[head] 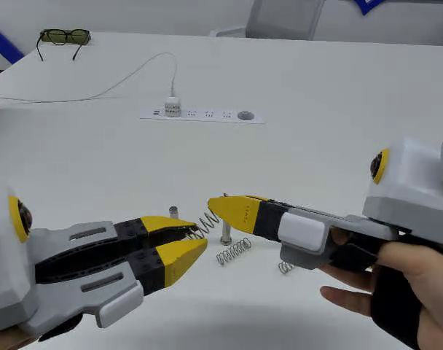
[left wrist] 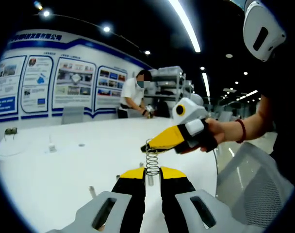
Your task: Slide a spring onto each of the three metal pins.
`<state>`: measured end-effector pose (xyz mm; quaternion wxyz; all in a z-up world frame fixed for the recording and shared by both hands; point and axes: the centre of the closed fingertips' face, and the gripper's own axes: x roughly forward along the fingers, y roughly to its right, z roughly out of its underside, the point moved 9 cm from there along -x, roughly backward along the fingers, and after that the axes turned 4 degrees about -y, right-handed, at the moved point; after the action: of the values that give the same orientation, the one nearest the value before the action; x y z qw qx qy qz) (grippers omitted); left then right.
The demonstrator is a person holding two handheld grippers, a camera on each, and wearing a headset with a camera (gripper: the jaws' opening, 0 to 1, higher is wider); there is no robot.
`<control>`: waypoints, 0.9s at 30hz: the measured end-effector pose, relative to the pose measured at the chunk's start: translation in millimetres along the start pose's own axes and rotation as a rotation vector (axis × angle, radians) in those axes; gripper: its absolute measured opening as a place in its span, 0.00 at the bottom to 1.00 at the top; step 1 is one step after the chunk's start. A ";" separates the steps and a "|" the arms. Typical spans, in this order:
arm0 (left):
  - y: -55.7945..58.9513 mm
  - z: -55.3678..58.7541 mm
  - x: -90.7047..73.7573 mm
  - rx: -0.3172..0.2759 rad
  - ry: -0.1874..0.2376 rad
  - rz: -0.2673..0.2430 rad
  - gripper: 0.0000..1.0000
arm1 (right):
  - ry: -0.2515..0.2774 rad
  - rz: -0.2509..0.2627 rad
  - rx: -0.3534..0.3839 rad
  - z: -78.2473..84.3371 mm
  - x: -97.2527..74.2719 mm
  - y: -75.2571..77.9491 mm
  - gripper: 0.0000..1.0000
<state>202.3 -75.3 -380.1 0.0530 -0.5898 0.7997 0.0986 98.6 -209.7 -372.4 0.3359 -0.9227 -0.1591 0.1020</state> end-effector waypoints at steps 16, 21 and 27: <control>-5.1 3.6 -3.1 0.053 -0.112 -0.073 0.18 | 0.013 0.051 -0.125 -5.9 4.0 1.3 0.12; -3.5 8.4 -5.4 0.114 -0.179 -0.129 0.26 | 0.007 0.082 -0.173 -10.0 7.1 5.5 0.12; -2.1 13.6 -4.2 0.086 -0.209 -0.167 0.40 | -0.017 0.147 -0.296 -17.0 17.9 11.4 0.12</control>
<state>205.2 -68.9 -392.7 0.1692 -0.6380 0.7415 0.1206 122.7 -221.5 -368.5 0.1867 -0.9703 -0.1074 0.1097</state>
